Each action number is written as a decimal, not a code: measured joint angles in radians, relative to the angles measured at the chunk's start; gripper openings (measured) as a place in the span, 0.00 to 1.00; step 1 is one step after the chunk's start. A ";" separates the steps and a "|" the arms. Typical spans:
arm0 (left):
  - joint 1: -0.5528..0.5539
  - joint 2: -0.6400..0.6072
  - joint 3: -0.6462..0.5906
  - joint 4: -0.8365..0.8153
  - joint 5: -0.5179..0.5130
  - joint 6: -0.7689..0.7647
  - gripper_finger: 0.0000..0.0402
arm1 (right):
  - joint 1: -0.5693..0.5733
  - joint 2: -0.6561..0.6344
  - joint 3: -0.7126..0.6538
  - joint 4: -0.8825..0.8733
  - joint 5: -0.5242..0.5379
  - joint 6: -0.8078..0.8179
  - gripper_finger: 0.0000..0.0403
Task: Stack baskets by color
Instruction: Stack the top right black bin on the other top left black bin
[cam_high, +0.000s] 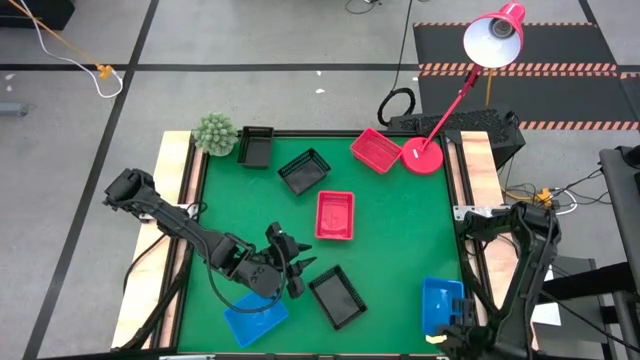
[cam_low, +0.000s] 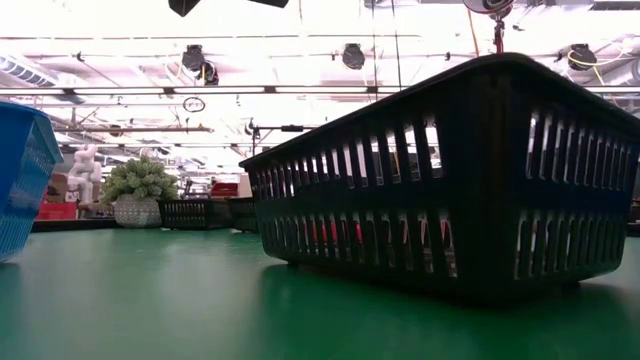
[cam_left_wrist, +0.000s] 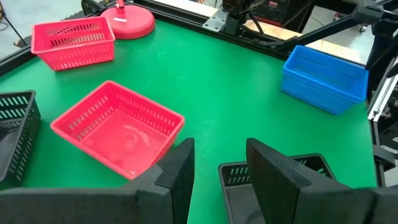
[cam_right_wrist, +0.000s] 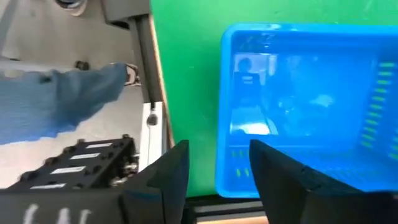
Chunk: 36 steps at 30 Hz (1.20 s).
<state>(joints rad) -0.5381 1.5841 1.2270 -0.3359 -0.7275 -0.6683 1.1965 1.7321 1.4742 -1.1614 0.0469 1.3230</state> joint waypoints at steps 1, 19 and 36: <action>0.000 0.000 0.000 0.001 0.001 -0.001 0.37 | 0.000 -0.007 0.000 0.001 0.004 0.000 0.41; 0.011 0.000 0.000 0.000 0.000 0.064 0.37 | -0.033 -0.025 0.000 -0.239 0.581 -0.138 0.18; 0.239 -0.001 0.000 -0.343 0.151 0.172 0.37 | -0.138 -0.025 0.000 -0.247 0.842 -0.375 0.01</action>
<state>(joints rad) -0.2987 1.5833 1.2274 -0.6788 -0.5767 -0.4958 1.0583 1.7069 1.4742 -1.4080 0.8894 0.9484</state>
